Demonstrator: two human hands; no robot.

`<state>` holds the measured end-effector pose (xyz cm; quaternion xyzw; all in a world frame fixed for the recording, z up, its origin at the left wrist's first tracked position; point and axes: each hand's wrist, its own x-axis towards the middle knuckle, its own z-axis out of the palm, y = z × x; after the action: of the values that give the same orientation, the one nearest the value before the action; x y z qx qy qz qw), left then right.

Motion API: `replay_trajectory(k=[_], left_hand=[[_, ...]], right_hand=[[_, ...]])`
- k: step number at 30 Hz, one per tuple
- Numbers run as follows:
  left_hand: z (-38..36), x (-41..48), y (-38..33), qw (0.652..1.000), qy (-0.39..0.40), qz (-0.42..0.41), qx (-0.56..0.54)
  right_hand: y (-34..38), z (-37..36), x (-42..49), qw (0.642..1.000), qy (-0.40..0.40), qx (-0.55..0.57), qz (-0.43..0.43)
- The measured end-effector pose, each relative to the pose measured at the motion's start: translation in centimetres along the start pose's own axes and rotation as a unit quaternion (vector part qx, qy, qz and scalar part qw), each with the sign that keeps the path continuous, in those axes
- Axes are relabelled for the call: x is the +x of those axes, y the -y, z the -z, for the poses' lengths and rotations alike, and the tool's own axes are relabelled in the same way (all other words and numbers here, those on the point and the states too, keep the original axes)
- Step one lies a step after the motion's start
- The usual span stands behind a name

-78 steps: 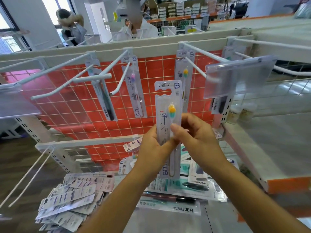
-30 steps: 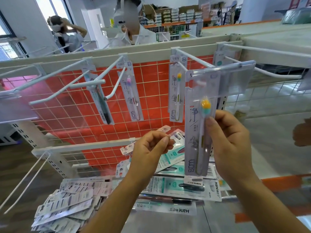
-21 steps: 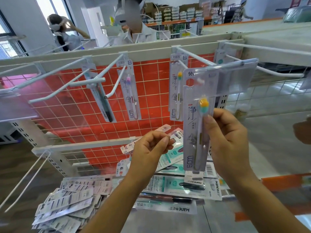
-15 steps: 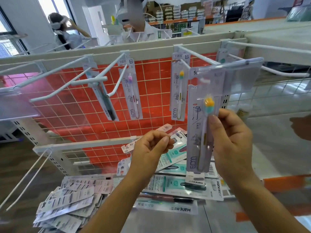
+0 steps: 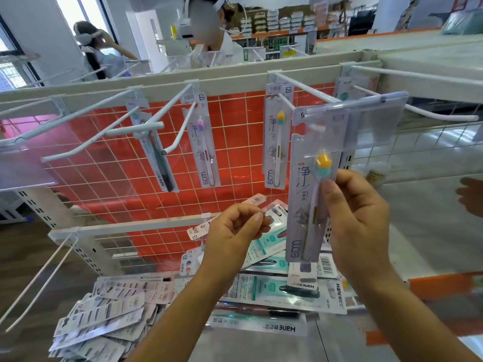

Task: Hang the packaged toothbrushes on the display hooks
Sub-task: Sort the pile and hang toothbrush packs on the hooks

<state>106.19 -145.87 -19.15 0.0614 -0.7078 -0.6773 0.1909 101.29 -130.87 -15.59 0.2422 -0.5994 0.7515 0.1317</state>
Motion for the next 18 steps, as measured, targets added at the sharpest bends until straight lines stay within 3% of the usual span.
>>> replay_trajectory(k=[18], left_hand=[[-0.82, -0.26, -0.09, 1.0, 0.002, -0.002, 0.02]], right_hand=[[-0.16, 0.72, -0.87, 0.999, -0.002, -0.028, 0.04]])
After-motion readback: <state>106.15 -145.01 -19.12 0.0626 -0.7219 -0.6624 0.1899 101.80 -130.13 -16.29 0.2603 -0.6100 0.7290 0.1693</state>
